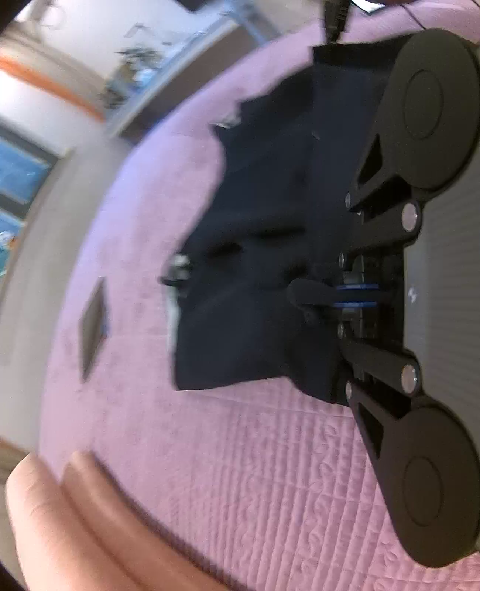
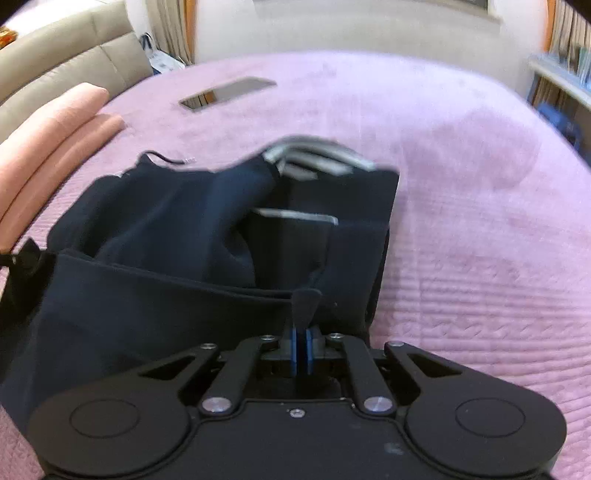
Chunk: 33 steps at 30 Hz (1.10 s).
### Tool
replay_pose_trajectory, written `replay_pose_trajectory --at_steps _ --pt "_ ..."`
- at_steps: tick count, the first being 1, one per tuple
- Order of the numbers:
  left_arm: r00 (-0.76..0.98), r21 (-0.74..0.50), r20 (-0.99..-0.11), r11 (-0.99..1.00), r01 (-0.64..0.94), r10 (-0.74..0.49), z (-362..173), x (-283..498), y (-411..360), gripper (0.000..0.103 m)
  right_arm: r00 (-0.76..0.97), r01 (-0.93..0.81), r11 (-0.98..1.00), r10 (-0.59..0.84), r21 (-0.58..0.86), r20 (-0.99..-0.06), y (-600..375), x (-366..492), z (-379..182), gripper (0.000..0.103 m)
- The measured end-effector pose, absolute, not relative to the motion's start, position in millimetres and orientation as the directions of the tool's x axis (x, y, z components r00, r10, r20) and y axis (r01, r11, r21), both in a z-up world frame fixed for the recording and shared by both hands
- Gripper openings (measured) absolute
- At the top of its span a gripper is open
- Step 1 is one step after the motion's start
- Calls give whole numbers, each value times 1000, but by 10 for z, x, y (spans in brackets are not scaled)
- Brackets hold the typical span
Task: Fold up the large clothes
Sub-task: 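Lift the hem with both grippers and fold it up toward the hood, then lower the hem onto the hoodie with both grippers and release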
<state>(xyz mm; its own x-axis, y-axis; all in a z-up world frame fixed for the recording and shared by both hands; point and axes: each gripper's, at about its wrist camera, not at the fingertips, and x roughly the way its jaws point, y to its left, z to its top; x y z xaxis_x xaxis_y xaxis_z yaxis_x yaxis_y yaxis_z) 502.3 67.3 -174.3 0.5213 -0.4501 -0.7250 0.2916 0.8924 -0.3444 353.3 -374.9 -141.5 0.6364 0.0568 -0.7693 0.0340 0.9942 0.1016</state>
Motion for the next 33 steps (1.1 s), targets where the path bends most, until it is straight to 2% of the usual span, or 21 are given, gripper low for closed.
replay_pose_trajectory --at_steps 4,9,12,15,18,24,27,30,33 --pt "630 -418 -623 878 233 -464 -1328 5030 851 6 715 63 995 5 71 -699 -3801 3484 -961 6" --pt "708 -433 -518 861 268 -480 -967 5314 840 5 807 79 997 -48 26 -589 -3893 3755 -568 6" --pt "734 -415 -469 856 307 -491 -890 5658 719 5 839 102 995 -80 11 -538 -3959 4147 -533 6" --pt "755 -382 -456 870 312 -472 -980 6066 527 5 843 149 989 -139 -23 -520 -4011 4657 -696 6" --pt "754 -355 -479 885 303 -450 -1241 6515 316 5 806 196 980 -183 -39 -563 -4063 5105 -1006 6" --pt "675 -212 -668 950 230 -312 -2129 7027 -42 6 632 240 969 -199 -54 -749 -4108 5602 -1870 6" --pt "667 -146 -701 965 216 -255 -2326 7030 -123 16 596 229 969 -212 -89 -774 -4025 5605 -2033 7" --pt "683 -50 -710 980 190 -169 -2294 7063 -220 36 581 219 966 -242 -138 -777 -3984 5628 -2018 20" --pt "723 1 -680 987 164 -119 -2122 6912 -155 34 615 254 960 -255 -119 -746 -4027 5484 -1719 23"
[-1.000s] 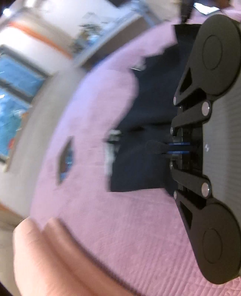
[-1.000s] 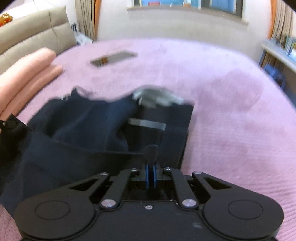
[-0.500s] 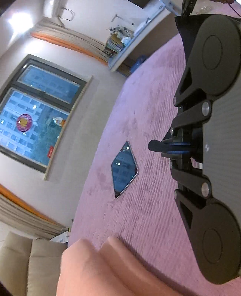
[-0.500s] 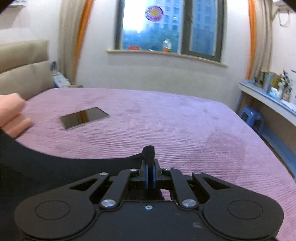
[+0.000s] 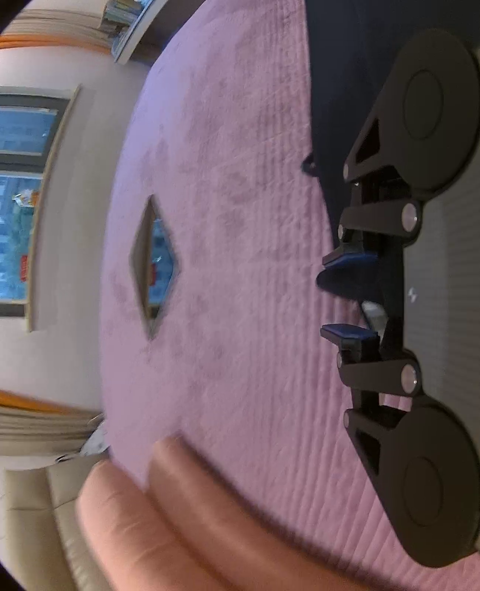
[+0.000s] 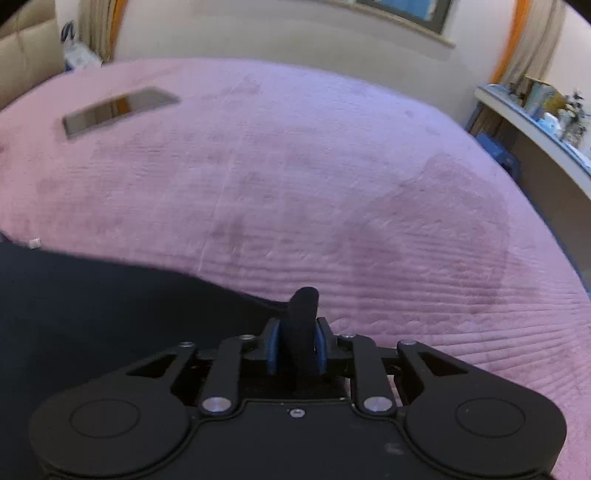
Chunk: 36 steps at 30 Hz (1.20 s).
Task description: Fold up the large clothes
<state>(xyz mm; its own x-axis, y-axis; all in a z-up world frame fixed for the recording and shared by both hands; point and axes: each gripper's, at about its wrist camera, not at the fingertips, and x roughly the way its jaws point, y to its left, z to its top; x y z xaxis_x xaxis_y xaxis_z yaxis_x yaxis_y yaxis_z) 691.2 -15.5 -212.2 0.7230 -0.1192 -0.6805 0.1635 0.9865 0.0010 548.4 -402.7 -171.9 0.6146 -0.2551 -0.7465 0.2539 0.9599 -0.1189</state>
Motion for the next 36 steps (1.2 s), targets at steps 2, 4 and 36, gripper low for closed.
replay_pose_trajectory --at_steps 2,4,36 --pt "767 39 -636 988 148 -90 -1874 6727 -135 32 659 248 962 -253 -114 -708 -3948 5269 -1411 33" --pt "789 23 -603 986 165 -118 -1645 6506 -144 32 685 208 975 -203 -79 -699 -3799 5075 -1155 33" --pt "564 -214 -801 976 47 -203 -2079 4527 564 23 408 192 959 -270 -208 -872 -2869 3598 -1752 0"
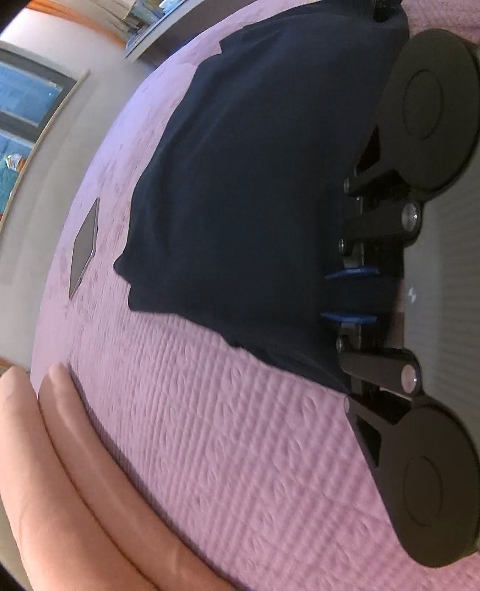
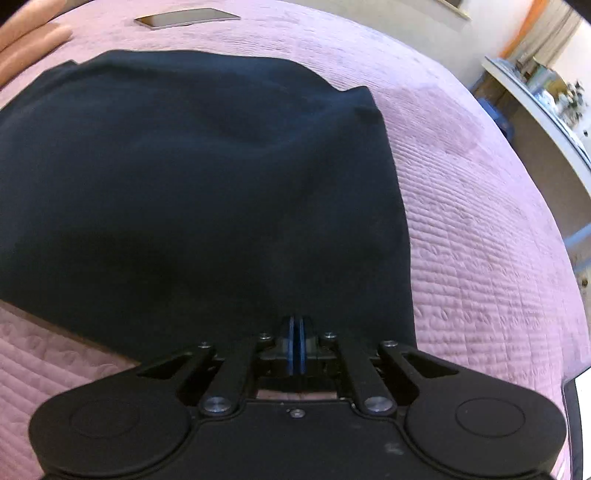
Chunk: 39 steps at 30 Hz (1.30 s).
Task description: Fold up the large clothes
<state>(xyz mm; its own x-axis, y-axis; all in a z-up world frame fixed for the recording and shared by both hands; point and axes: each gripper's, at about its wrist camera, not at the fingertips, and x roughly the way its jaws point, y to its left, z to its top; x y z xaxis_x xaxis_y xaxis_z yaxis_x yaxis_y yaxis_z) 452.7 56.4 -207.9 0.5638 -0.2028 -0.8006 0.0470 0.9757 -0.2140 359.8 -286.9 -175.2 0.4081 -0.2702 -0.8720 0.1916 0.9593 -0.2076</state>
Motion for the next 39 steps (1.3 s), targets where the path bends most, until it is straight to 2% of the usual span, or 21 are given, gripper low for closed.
replay_pose_trajectory --at_steps 3,5,7,10,14,20,29,39 --pt "548 -239 -808 971 31 -216 -1940 4361 695 27 477 174 973 -220 -154 -851 -2697 3633 -1442 1" --pt "541 -256 -812 967 9 -220 -1842 4215 769 34 537 108 988 -151 -109 -830 -2475 3702 -1256 4" --pt "535 -285 -811 959 -9 -236 -1787 4119 820 46 576 37 998 -56 -43 -816 -2236 3795 -1172 5" --pt "540 -343 -799 938 -49 -264 -1826 4100 884 50 602 -28 999 2 -18 -799 -1936 3937 -1201 5" --pt "530 -495 -771 856 -148 -353 -2083 4186 1038 51 596 -19 1000 18 8 -803 -1833 4083 -1492 4" --pt "625 -668 -659 707 -231 -419 -2384 4274 1184 51 596 10 999 34 50 -803 -1907 4140 -1674 4" --pt "716 -727 -581 643 -241 -388 -2478 4466 1004 55 614 9 997 57 80 -788 -1995 3951 -1714 4" --pt "712 -767 -557 593 -245 -427 -2480 4724 947 55 699 64 998 -39 9 -714 -1977 4006 -1367 3"
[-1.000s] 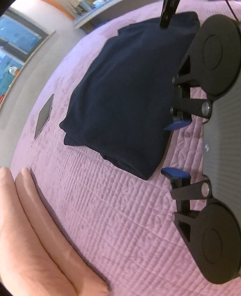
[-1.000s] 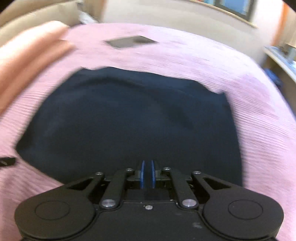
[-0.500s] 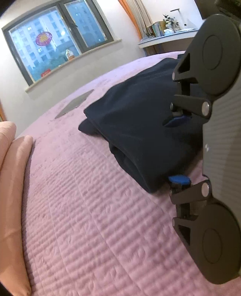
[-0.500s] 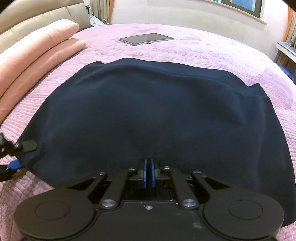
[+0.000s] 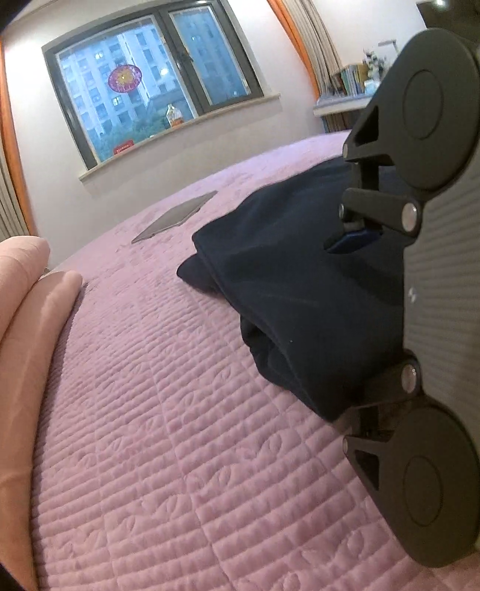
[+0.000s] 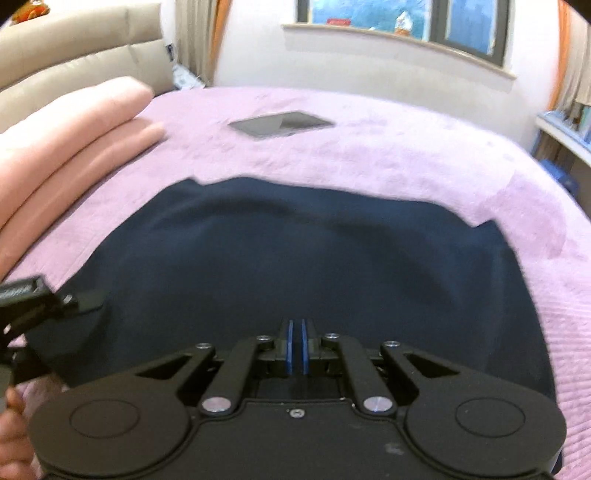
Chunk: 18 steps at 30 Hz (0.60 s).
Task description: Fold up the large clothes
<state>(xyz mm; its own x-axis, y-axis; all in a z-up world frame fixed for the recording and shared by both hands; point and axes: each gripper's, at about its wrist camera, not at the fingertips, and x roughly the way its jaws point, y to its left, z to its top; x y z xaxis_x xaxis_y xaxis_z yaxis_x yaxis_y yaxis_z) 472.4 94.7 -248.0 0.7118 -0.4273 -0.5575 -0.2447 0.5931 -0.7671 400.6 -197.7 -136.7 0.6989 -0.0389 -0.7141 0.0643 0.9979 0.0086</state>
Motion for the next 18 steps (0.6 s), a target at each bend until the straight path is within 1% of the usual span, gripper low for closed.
replay_pose_trajectory --at_steps 2,3,5,6,7,9,11,15,18 --pt "711 -772 -556 586 -248 -430 -2498 4746 957 55 670 80 996 -32 30 -742 -2011 4068 -1457 4" --pt "714 -771 -554 587 -247 -429 -2495 4758 950 52 643 83 995 -14 51 -766 -2040 4096 -1534 4" --pt "714 -763 -556 603 -234 -426 -2475 4772 918 35 616 92 991 17 93 -787 -2093 4107 -1668 4" --pt "713 -760 -554 609 -225 -429 -2468 4802 899 16 622 99 989 27 113 -782 -2122 4094 -1688 4" --pt "718 -761 -551 609 -223 -425 -2459 4823 894 11 622 107 985 40 135 -782 -2160 4088 -1703 4" --pt "735 -781 -510 599 -177 -447 -2414 4863 878 8 625 109 982 52 153 -779 -2195 4067 -1713 4" --pt "743 -772 -479 628 -104 -467 -2282 4905 794 7 637 97 985 50 144 -769 -2185 4022 -1731 4" --pt "743 -726 -391 678 115 -544 -1842 4968 399 7 657 121 967 91 224 -748 -2294 3944 -1759 4" --pt "694 -697 -312 653 298 -649 -1549 5007 -76 7 669 141 944 132 299 -731 -2407 3905 -1779 4"
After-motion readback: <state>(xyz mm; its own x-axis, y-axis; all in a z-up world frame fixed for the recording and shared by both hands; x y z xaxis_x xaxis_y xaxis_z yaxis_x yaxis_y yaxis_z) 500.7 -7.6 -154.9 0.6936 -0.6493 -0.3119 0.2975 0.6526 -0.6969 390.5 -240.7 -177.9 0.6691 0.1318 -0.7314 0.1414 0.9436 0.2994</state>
